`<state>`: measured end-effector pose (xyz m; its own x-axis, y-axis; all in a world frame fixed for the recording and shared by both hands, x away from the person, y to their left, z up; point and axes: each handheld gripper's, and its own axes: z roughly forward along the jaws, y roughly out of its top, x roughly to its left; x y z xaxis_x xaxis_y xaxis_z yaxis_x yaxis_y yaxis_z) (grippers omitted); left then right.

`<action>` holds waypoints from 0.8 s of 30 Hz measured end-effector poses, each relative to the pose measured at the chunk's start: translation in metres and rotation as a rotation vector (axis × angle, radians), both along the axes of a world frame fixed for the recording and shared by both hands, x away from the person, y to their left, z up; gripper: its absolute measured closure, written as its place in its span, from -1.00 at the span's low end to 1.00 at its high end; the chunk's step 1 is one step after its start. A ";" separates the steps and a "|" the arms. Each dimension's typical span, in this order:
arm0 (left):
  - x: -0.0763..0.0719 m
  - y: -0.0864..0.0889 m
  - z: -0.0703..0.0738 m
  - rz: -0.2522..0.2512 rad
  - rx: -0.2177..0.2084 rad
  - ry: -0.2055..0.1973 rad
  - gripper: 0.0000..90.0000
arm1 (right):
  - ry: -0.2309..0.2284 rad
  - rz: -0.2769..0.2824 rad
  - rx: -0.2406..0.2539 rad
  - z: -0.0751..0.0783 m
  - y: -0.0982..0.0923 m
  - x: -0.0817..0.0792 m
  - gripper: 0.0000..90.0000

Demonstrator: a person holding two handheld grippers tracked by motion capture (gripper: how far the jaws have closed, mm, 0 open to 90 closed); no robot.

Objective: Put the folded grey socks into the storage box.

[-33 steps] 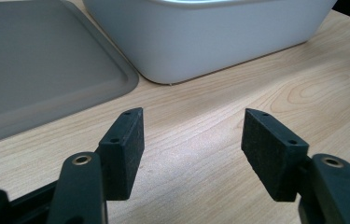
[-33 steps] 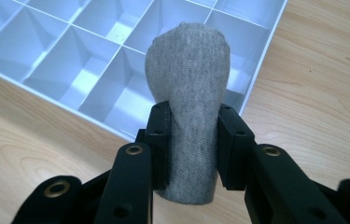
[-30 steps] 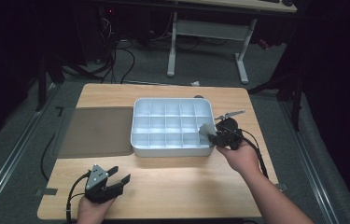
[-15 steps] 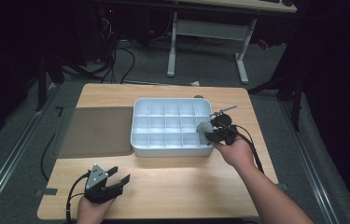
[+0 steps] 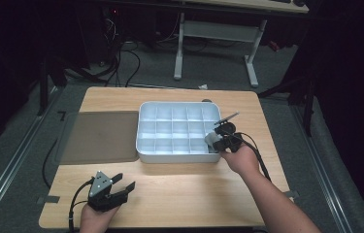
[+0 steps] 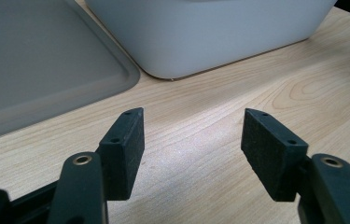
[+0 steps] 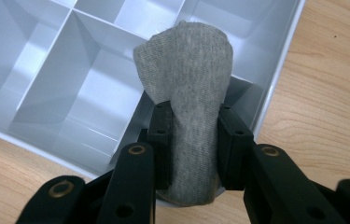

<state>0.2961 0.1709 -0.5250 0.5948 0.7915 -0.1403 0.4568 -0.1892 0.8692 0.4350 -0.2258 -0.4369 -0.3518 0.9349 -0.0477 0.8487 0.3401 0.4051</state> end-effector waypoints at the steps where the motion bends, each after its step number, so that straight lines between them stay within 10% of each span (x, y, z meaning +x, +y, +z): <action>1: 0.000 0.000 0.000 0.000 0.000 0.000 -0.11 | 0.002 0.001 -0.001 -0.001 0.000 0.000 0.59; 24: 0.001 -0.001 -0.001 -0.012 0.007 0.012 -0.09 | 0.090 0.024 -0.068 -0.013 0.008 0.011 0.59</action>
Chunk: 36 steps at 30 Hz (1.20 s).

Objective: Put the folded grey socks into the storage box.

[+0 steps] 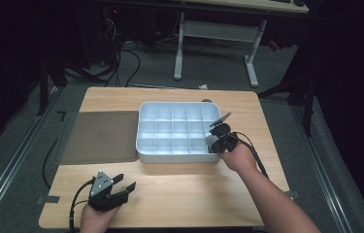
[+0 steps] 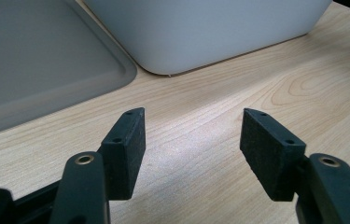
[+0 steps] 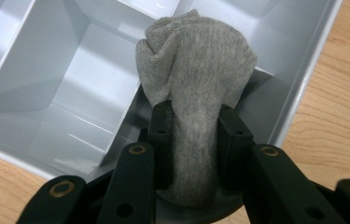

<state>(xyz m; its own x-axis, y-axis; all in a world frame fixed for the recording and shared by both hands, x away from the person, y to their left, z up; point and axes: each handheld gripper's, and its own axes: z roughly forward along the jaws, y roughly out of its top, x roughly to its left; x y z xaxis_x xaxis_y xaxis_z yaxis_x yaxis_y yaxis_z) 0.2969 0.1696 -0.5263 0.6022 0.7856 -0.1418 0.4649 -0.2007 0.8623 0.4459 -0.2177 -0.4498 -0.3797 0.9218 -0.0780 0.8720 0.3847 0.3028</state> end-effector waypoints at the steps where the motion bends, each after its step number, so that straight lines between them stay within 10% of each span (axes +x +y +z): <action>1: 0.000 0.000 0.000 -0.001 0.000 0.000 -0.09 | 0.001 0.001 0.003 0.000 0.000 0.000 0.59; 25: 0.000 0.000 0.001 -0.002 0.002 -0.001 -0.08 | 0.049 0.017 -0.034 -0.012 0.007 0.005 0.57; 36: -0.001 -0.001 0.001 -0.005 -0.002 0.001 -0.07 | 0.041 0.024 0.035 0.013 0.001 0.004 0.30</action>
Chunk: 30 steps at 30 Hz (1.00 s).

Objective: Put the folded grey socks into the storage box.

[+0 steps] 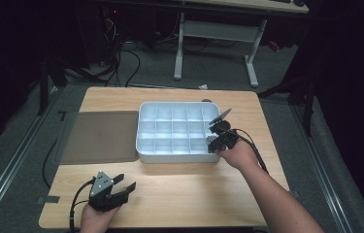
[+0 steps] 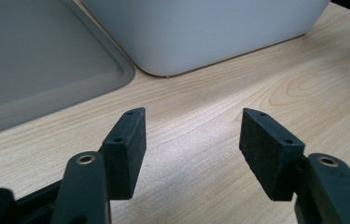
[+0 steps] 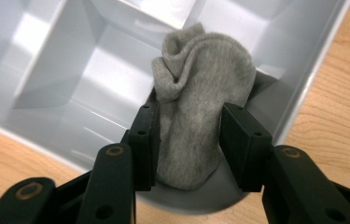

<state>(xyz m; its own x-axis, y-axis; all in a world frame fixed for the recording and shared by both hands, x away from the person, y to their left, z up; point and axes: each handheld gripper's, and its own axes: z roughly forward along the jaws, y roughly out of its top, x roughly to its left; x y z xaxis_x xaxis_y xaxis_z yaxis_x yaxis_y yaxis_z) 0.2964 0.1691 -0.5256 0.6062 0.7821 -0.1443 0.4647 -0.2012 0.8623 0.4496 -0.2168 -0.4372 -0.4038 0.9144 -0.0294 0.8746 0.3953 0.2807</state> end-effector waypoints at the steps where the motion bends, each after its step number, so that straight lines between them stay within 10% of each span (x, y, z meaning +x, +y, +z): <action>1: 0.000 0.000 0.000 0.001 0.000 -0.001 -0.07 | -0.008 0.008 0.009 0.003 0.000 0.000 0.30; 10: 0.000 0.001 -0.001 0.003 0.000 0.002 -0.07 | -0.072 0.010 -0.022 0.017 0.006 0.010 1.00; 22: 0.001 0.002 -0.001 0.004 0.001 0.006 -0.07 | 0.023 -0.010 -0.077 -0.021 0.011 0.024 1.00; 30: 0.001 0.001 -0.002 0.002 0.001 0.011 -0.07 | 0.011 -0.013 -0.072 -0.016 0.010 0.021 0.94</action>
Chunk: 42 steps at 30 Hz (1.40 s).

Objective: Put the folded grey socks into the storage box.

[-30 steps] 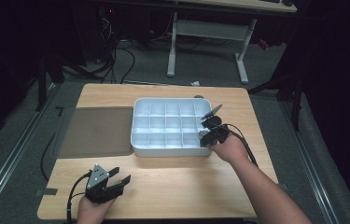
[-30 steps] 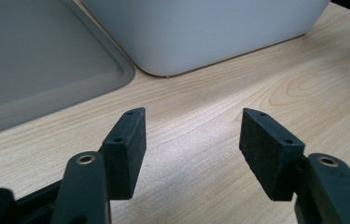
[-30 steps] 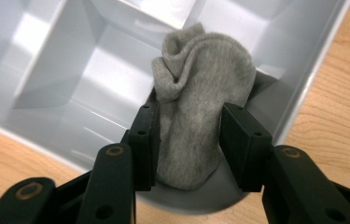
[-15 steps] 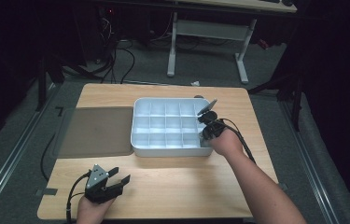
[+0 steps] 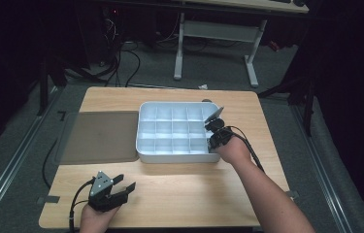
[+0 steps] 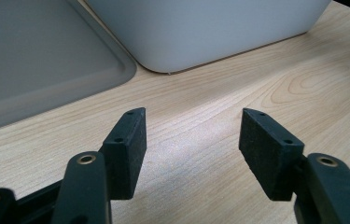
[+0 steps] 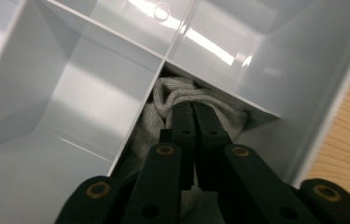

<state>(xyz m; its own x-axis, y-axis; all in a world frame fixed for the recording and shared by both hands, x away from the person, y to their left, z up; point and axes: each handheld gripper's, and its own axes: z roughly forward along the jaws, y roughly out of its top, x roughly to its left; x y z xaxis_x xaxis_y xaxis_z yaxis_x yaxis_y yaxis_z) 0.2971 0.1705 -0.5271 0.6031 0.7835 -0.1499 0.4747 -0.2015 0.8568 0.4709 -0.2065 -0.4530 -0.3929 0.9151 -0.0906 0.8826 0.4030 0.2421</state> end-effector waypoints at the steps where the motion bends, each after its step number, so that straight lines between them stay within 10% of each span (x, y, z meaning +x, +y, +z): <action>1: 0.000 0.000 0.000 -0.001 0.001 0.001 -0.07 | -0.014 0.013 0.008 0.003 -0.001 -0.001 0.93; 5: 0.000 -0.001 0.000 -0.001 -0.001 0.001 -0.07 | -0.014 0.023 0.039 0.019 -0.003 -0.012 0.95; 23: -0.001 0.001 0.001 0.008 -0.003 0.001 -0.06 | 0.062 0.013 0.024 -0.005 -0.005 -0.019 0.98; 32: -0.001 0.001 0.001 0.013 0.008 -0.006 -0.07 | -0.075 -0.020 0.167 0.033 -0.024 -0.031 0.75; 42: -0.002 -0.001 0.004 0.000 0.019 -0.009 -0.05 | -0.219 -0.049 0.262 0.043 -0.052 -0.058 0.53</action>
